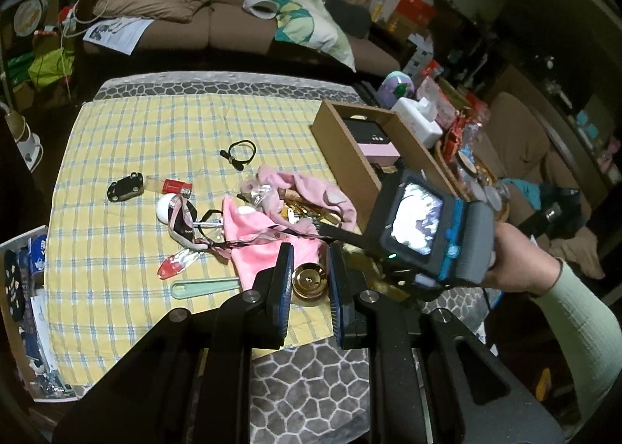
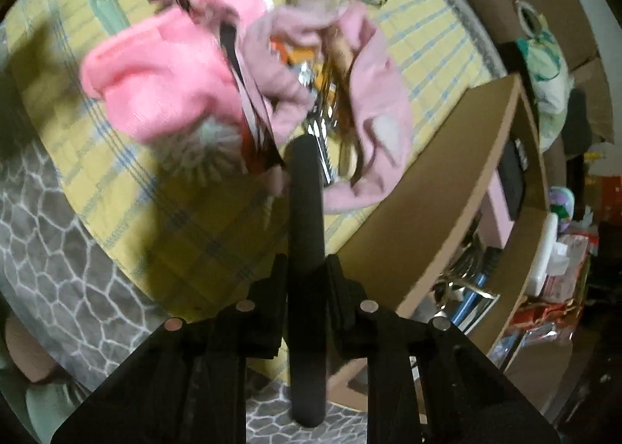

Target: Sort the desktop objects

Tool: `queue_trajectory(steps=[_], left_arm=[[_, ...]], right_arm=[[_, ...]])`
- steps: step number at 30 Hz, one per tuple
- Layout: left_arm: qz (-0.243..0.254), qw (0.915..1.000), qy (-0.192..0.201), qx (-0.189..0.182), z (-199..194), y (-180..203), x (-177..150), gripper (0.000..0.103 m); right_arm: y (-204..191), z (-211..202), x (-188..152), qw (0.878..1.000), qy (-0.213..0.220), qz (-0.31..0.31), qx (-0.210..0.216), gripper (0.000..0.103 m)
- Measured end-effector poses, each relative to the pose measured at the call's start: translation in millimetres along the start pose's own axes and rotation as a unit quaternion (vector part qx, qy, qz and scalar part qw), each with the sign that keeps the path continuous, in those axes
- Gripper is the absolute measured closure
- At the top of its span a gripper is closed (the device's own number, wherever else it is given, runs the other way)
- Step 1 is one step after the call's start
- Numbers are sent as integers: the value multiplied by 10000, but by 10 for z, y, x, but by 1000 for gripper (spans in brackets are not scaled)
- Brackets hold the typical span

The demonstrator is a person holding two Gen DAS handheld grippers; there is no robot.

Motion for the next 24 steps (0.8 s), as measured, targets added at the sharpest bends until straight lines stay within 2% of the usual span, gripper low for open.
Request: queue_trajectory(steps=[5, 11, 14, 18, 20, 24], left_arm=[[-5, 10000, 5, 10, -22, 76, 9, 87], [136, 9999, -55, -39, 85, 459, 55, 87], [260, 9996, -89, -120, 189, 754, 88, 87], [422, 9987, -131, -271, 381, 1194, 124, 87], [491, 9981, -190, -332, 530, 1398, 140, 87], [546, 9970, -305, -452, 830, 1735, 149, 87]], right_arm=[[182, -470, 80, 9936, 698, 815, 356, 85], [530, -1136, -26, 9661, 1510, 1964, 733, 85], [824, -1345, -218, 9507, 1785, 2443, 676, 85], [1237, -1440, -621, 9349, 1928, 2950, 427, 85], [1402, -1417, -823, 9272, 1959, 3174, 343, 85], [1736, -1253, -1196, 9029, 2078, 3755, 252, 85]])
Point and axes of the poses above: each gripper's, at about its wrist camera, not at the fingertips, and z roughly the way its jaws point, y to its right, x to its top, the point moved 10 cm from there along z, roughly the way its jaws point, and after that the axes turned 12 degrees about y, right-handed, at the moved point
